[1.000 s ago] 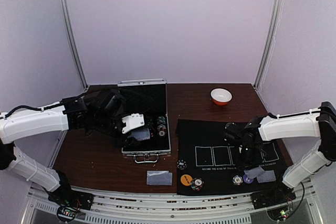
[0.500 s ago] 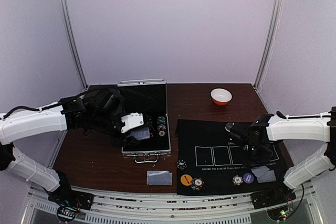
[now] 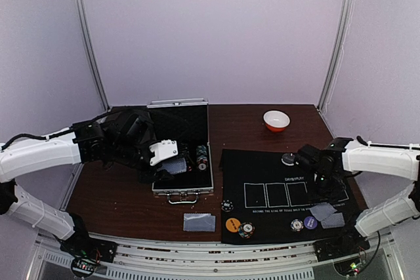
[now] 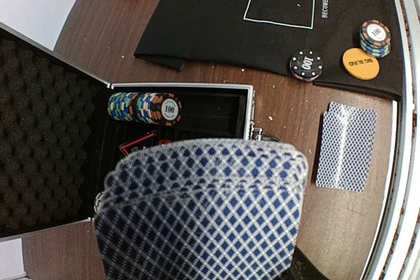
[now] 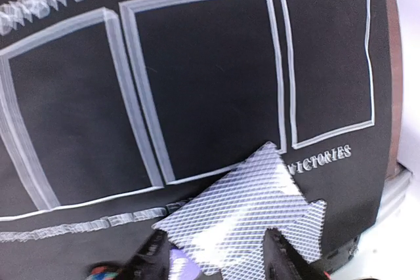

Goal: Distribute texas hold em gaming equipment
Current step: Adjust the poker card in the small blind area.

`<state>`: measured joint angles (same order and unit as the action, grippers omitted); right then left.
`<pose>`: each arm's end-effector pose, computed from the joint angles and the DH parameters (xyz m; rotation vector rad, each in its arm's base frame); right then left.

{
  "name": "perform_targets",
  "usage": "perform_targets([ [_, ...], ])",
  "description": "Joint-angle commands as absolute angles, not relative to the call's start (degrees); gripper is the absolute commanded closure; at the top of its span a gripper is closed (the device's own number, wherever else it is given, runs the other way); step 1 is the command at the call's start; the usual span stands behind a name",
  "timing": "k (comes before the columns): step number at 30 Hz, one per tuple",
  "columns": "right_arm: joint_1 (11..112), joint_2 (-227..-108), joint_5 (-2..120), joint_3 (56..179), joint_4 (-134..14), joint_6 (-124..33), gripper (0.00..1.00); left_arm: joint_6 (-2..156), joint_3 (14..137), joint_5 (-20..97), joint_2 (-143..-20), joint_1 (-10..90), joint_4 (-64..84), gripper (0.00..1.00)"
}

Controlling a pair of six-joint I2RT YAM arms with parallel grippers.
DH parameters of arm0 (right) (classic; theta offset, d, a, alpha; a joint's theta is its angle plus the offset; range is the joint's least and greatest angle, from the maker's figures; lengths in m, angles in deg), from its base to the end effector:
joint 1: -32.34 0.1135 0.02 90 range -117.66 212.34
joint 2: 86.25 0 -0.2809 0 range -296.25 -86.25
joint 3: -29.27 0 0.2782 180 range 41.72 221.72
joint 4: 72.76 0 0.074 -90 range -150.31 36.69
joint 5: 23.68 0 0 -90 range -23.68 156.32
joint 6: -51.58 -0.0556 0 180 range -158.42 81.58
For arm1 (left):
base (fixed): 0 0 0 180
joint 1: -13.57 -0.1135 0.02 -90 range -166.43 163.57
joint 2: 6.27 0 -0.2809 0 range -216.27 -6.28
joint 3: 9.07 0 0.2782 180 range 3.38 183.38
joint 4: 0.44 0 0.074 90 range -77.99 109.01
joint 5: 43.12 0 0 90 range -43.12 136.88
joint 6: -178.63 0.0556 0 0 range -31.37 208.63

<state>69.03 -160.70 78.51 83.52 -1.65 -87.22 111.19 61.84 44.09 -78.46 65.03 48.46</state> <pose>0.1697 0.1118 0.1597 0.3131 2.9866 -0.2588 0.1818 -0.2326 0.2752 1.5016 1.9559 -0.2810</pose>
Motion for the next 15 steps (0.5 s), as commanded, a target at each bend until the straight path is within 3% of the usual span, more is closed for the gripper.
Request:
perform_targets([
  [1,67.52,-156.12,76.43,87.15,-8.23,-86.02,0.57,111.97,61.3,43.01,-76.91,64.68,46.02,0.48],
  [7,61.51,-159.41,67.85,81.92,-22.73,-85.87,0.99,111.79,61.71,43.23,-77.03,64.7,46.38,0.48],
  [15,56.9,-150.43,66.23,68.73,-29.5,-92.31,1.0,111.92,61.0,43.37,-76.57,64.63,45.77,0.47],
])
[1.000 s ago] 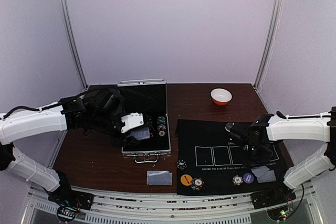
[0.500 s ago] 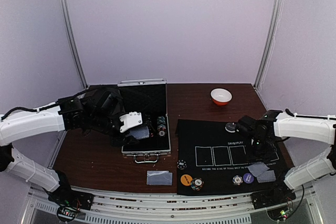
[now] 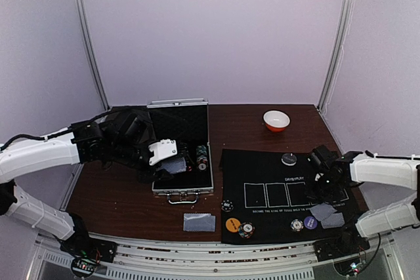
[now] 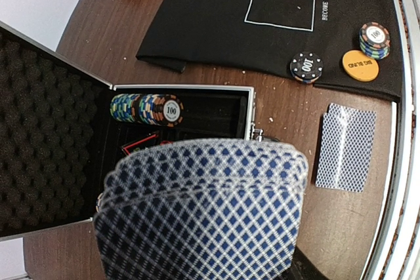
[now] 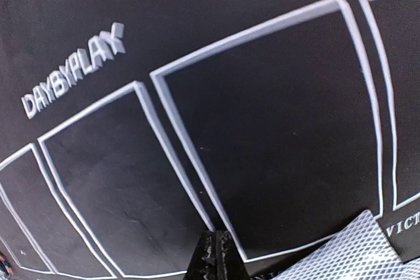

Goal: Distribute texas hold em gaming equipment
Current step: Adjust the poker card in the small blind area.

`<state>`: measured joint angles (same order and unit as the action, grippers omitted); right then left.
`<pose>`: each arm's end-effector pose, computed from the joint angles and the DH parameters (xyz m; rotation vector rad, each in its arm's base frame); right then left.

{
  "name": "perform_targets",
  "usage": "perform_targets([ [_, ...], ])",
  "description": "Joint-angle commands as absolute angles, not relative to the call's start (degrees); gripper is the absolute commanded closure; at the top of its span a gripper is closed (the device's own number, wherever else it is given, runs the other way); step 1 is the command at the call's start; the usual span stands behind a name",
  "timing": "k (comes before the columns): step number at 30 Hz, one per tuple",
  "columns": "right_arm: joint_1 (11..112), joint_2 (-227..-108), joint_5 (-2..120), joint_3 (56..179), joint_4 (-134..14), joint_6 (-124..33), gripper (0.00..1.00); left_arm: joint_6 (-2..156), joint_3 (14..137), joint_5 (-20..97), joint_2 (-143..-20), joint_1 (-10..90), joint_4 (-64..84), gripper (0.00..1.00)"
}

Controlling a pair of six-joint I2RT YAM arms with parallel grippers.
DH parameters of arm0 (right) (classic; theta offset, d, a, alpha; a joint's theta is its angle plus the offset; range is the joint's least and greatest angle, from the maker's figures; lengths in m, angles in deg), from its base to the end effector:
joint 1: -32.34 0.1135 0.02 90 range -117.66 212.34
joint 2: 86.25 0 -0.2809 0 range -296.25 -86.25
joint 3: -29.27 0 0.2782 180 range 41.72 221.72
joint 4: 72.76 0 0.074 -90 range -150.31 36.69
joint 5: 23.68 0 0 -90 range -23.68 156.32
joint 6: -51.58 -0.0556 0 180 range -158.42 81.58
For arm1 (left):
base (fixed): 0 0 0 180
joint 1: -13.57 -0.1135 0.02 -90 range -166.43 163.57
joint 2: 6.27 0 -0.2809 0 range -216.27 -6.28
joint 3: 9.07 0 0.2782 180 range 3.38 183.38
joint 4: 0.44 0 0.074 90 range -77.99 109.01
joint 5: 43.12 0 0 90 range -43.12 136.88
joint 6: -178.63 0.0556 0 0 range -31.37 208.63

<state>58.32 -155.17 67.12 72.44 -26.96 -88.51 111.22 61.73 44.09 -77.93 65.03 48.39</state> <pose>0.1896 0.0915 0.1318 0.6020 2.8031 0.2711 0.1808 -0.2313 0.2772 1.4971 1.9485 -0.2828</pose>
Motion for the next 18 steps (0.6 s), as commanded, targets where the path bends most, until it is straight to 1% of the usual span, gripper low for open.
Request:
perform_targets([
  [1,56.41,-149.2,66.7,67.79,-29.04,-92.79,1.0,111.98,60.97,43.33,-76.55,64.68,45.66,0.48],
  [6,54.78,-145.5,72.42,66.08,-22.34,-98.62,1.0,112.13,60.87,43.27,-76.52,64.64,45.41,0.48],
  [18,54.66,-140.33,76.54,69.17,-14.93,-107.74,1.0,112.19,60.42,43.62,-75.41,64.65,45.32,0.47],
])
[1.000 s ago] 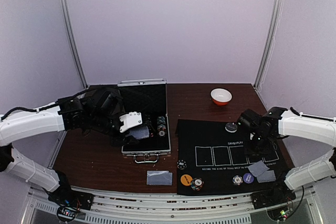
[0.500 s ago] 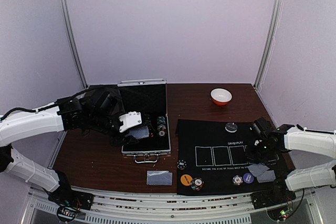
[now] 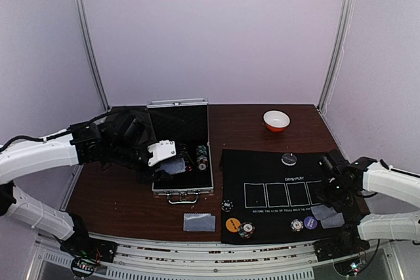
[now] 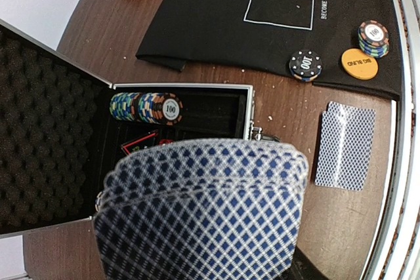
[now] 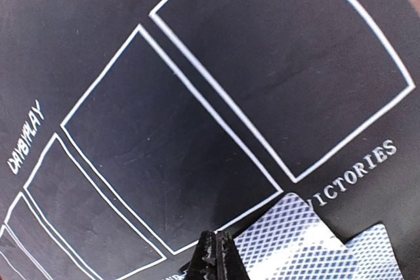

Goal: Distribute texas hold em gaming equipment
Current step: Adjust the poker card in the small blind area.

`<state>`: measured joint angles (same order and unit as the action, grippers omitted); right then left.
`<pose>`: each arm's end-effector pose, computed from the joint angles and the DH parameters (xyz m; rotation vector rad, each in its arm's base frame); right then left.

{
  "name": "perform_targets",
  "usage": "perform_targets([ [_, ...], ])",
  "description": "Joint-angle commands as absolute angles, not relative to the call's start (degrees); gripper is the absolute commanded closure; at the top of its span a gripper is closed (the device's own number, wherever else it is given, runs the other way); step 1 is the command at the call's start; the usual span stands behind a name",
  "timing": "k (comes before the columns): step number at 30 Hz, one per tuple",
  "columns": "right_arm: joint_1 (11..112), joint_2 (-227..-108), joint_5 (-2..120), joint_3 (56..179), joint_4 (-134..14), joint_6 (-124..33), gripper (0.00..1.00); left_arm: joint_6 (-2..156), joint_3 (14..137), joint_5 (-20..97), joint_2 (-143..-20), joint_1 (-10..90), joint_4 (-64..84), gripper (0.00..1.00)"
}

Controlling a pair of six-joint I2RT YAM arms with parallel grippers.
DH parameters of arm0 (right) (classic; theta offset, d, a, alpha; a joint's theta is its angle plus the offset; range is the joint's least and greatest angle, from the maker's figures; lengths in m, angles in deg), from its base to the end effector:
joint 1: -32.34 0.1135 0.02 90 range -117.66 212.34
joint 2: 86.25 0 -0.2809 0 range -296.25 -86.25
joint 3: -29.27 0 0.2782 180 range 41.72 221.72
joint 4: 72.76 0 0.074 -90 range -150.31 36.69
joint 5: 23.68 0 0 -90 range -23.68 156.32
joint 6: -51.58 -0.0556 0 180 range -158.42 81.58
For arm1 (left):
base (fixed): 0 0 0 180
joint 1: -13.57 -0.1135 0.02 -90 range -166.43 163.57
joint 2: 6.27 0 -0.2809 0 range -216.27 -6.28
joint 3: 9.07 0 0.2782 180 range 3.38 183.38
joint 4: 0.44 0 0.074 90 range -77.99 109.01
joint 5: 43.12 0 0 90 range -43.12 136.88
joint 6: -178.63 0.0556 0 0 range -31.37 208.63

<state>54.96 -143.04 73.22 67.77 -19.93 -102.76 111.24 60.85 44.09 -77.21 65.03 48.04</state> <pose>0.1614 0.0600 0.1390 1.0283 2.6193 0.1988 0.1789 -0.2289 0.2755 1.4955 1.9455 -0.2834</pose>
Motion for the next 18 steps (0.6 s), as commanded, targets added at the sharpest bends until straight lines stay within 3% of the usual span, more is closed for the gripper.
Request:
perform_targets([
  [1,54.67,-139.55,76.93,69.51,-14.42,-108.04,1.0,112.25,60.37,43.71,-75.4,64.69,45.32,0.47],
  [8,54.61,-136.12,79.79,74.0,-15.28,-99.03,1.0,112.24,60.25,43.56,-75.33,64.64,45.23,0.47],
  [11,55.32,-142.52,72.64,75.76,-15.21,-93.78,1.0,112.28,60.39,43.69,-75.46,64.66,45.23,0.47],
  [18,67.06,-151.56,66.03,74.91,-21.96,-98.02,1.0,112.07,60.44,44.17,-75.66,64.67,45.62,0.47],
])
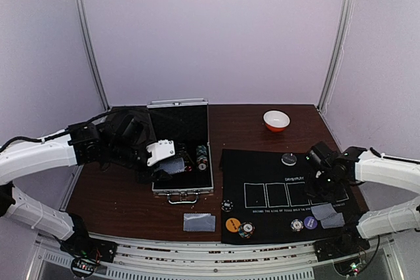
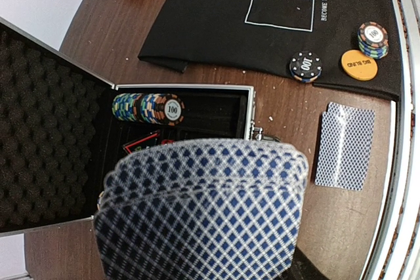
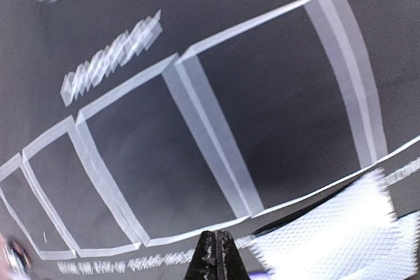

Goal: Distribute texas hold em gaming equipment
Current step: Adjust the poker card in the small blind area.

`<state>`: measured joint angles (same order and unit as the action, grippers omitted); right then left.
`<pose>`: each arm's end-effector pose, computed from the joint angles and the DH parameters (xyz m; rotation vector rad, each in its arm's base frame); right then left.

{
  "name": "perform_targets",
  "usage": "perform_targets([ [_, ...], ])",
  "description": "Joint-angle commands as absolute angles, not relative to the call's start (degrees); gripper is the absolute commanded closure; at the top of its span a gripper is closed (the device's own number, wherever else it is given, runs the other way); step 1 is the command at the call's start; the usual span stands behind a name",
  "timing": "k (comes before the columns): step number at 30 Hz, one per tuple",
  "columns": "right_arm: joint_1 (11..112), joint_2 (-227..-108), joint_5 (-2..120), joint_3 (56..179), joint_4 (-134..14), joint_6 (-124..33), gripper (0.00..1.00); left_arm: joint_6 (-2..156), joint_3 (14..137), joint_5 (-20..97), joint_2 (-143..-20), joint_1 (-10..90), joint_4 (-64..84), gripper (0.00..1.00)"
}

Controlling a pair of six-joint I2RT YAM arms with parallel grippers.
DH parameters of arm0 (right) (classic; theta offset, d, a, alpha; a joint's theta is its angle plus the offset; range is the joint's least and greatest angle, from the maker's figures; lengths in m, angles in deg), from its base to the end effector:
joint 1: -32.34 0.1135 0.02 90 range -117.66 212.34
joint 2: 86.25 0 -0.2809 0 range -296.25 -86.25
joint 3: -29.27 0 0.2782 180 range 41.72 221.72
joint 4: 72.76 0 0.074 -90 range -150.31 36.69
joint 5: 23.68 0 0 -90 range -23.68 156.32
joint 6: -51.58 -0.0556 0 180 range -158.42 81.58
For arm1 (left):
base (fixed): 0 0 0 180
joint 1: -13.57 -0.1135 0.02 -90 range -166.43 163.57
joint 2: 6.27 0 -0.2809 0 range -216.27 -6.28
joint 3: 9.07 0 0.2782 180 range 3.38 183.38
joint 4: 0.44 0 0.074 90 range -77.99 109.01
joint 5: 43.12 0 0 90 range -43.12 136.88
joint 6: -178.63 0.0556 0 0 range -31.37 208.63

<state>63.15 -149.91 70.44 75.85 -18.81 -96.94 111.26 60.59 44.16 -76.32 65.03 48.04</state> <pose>0.1767 0.1007 0.1611 0.6978 2.7576 0.2613 0.1771 -0.2266 0.2781 1.4889 1.9365 -0.2843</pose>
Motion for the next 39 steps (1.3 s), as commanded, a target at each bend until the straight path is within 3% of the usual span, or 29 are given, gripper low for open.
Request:
perform_targets([
  [1,67.22,-151.89,66.14,74.61,-22.31,-98.42,1.0,112.06,60.42,44.28,-75.78,64.64,45.62,0.47],
  [10,67.35,-151.19,69.36,66.75,-22.71,-103.53,1.0,112.26,60.78,44.24,-76.47,64.66,45.67,0.47],
  [17,67.26,-147.25,77.24,68.37,-17.49,-108.25,1.0,112.35,60.61,44.06,-76.34,64.64,45.67,0.47],
  [33,67.25,-140.01,78.55,66.96,-14.94,-116.36,1.0,112.36,59.7,44.33,-74.54,64.69,45.16,0.47],
  [39,67.24,-145.86,82.86,74.33,-14.23,-108.53,1.0,112.48,59.6,44.13,-74.74,64.68,44.88,0.47],
])
